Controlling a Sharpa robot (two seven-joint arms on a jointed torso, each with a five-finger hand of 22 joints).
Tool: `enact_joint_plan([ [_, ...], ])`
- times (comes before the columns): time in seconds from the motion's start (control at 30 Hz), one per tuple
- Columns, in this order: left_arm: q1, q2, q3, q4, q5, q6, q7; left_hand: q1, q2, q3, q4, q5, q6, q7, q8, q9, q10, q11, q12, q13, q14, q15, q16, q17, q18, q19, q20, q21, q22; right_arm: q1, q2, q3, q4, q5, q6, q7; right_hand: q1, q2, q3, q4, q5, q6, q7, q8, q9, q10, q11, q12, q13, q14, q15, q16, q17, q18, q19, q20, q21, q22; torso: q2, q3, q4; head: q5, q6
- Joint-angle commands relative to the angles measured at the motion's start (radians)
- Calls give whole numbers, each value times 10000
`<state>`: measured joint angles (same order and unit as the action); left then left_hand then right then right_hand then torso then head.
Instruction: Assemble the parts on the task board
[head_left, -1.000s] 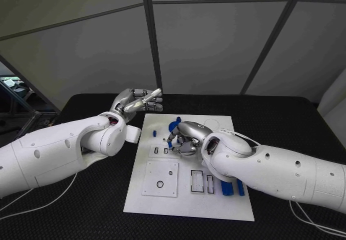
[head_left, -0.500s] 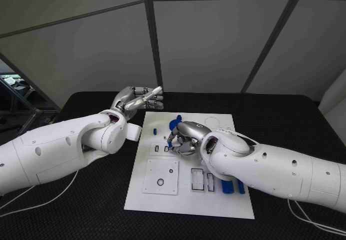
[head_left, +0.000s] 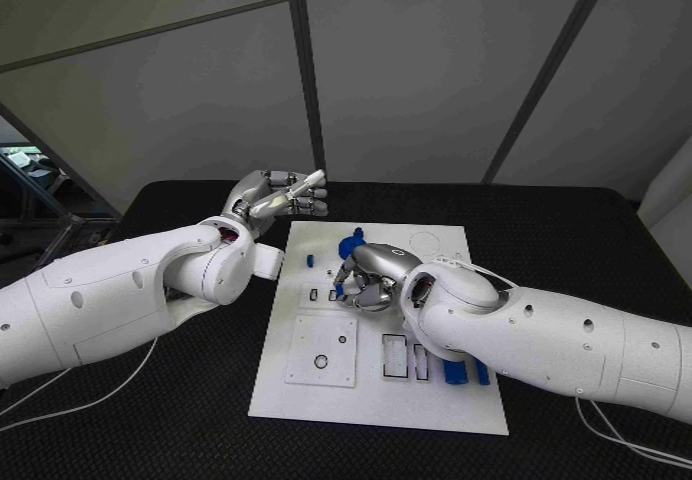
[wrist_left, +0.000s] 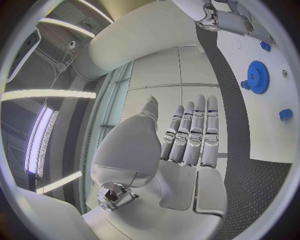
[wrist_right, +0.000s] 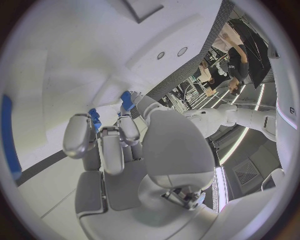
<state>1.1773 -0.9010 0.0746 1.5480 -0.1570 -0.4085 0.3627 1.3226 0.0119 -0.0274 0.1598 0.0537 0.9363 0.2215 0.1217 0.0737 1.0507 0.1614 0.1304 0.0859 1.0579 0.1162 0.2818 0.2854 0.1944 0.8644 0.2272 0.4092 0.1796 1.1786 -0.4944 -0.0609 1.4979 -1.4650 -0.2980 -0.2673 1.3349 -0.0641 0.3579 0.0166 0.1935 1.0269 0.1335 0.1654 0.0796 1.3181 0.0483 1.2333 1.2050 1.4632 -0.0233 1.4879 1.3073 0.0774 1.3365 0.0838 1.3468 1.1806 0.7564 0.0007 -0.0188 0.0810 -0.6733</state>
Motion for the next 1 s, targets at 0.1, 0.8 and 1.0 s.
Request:
enact_joint_plan([
  [0.1,12,12,3,-1,-30,130,-7,-6,106,-4,-55,-17,65,-12,-49,-6,56,31,-55,14,-42,1,-59,15,-136,-55,3,-41,-17,-38,-14,-61,-44,-48,525,-95,-146,-32,28,41,-26,0,22,-7,-15,-73,8,-64,-28,742,3,14,1105,47,10,27,-10,-24,-2,-4,0,-22,-3],
  [0.8,11,47,3,-28,-30,148,-12,-6,106,-4,-55,-17,65,-12,-49,-6,56,31,-55,14,-42,1,-59,15,-136,-55,3,-41,-17,-42,-41,-64,-30,-334,741,-390,-277,-171,-8,55,95,-99,58,-46,-43,-156,40,-145,-99,726,27,-24,1048,61,-36,45,-64,-96,-4,-1,2,-42,-69],
  [1.0,10,55,3,-35,-30,151,-11,-6,106,-4,-55,-17,65,-12,-49,-6,56,31,-55,14,-42,1,-59,15,-136,-55,3,-41,-17,-42,-33,-64,-39,-356,707,-453,-328,-194,-22,75,119,-120,66,-52,-49,-169,49,-156,-109,722,35,-33,1035,64,-45,51,-76,-112,-5,-3,-1,-46,-63],
])
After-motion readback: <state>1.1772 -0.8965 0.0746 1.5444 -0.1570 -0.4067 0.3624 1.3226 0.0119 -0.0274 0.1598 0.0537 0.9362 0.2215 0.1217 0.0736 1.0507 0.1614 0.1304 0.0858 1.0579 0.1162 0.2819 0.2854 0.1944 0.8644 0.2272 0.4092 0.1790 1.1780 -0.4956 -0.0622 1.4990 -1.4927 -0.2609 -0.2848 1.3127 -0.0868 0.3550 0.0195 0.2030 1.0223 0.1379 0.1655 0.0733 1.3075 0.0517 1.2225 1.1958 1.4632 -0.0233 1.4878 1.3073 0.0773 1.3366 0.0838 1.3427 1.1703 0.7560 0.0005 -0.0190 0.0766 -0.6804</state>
